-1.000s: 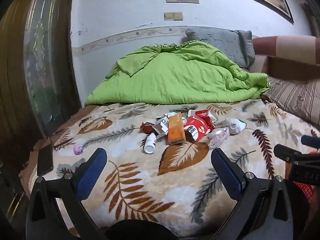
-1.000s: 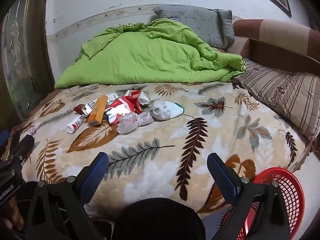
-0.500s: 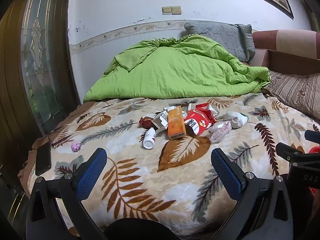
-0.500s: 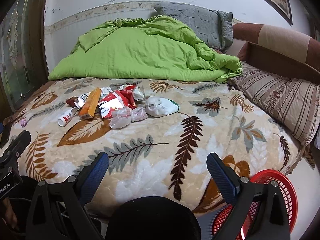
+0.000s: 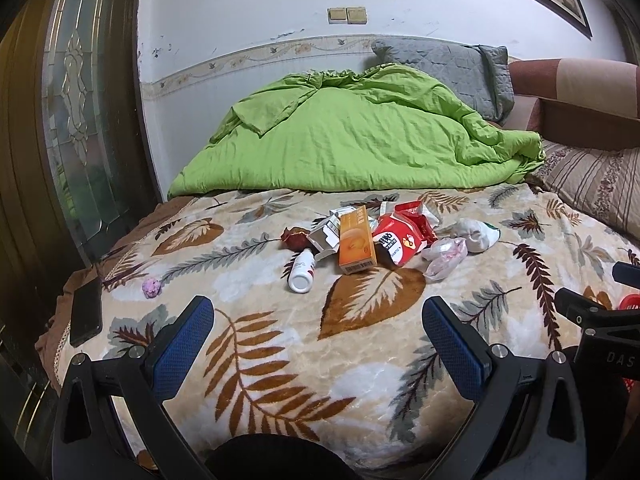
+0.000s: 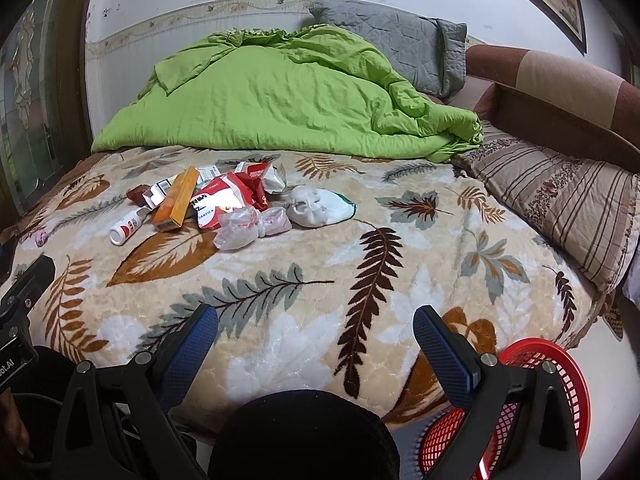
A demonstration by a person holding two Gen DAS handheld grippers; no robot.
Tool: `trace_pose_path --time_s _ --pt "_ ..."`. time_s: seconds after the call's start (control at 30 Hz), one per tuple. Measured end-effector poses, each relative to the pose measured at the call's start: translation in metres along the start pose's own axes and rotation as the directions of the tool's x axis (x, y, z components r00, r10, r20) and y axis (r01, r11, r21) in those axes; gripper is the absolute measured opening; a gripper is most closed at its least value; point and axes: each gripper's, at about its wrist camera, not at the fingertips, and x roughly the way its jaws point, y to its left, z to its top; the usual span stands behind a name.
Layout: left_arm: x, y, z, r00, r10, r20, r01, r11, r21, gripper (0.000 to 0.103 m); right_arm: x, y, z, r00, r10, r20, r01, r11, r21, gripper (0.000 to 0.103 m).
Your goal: Collect trash
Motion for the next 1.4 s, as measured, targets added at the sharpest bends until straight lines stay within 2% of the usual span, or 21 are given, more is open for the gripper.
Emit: trace_pose_path --time_s 0.87,0.97,1.03,1.17,1.27,1.33,1.37,1.4 --pt "0.004 0.001 -0.005 0.999 -0.036 0.005 0.036 0.996 -0.079 0.103 0.003 -0.001 -0.003 1.000 0.008 -0.022 -0.008 1.000 -0.003 0.100" --pt "0.010 0.007 -0.011 0.999 -0.035 -0.004 0.034 0.995 -0.099 0.103 0.005 0.000 -0.002 0.999 0.029 -0.034 -0.029 1.000 -0.008 0.096" --pt "0.018 0.017 -0.011 0.996 -0.085 -0.010 0.081 0.971 -0.223 0.103 0.007 0.001 0.000 0.998 0.051 -0.048 -0.051 0.999 -0.011 0.095" --pt "0.033 0.053 -0.008 0.989 -0.140 -0.051 0.110 0.916 -0.387 0.103 0.012 0.003 0.006 0.988 0.137 -0.073 -0.137 0.991 -0.002 0.089" --pt "0.045 0.095 -0.003 0.991 -0.114 -0.075 0.067 0.886 -0.459 0.098 0.017 0.006 0.011 0.977 0.197 -0.086 -0.196 0.980 0.010 0.083" --pt "0.055 0.128 0.001 0.992 -0.081 -0.092 0.024 0.868 -0.495 0.087 0.021 0.007 0.016 0.966 0.240 -0.099 -0.239 0.971 0.022 0.079" --pt "0.060 0.144 0.002 0.992 -0.071 -0.104 0.008 0.857 -0.516 0.085 0.025 0.008 0.019 0.957 0.268 -0.110 -0.266 0.963 0.034 0.077" --pt "0.066 0.163 0.002 0.991 -0.069 -0.114 -0.006 0.835 -0.550 0.082 0.027 0.008 0.021 0.950 0.291 -0.117 -0.287 0.957 0.044 0.075"
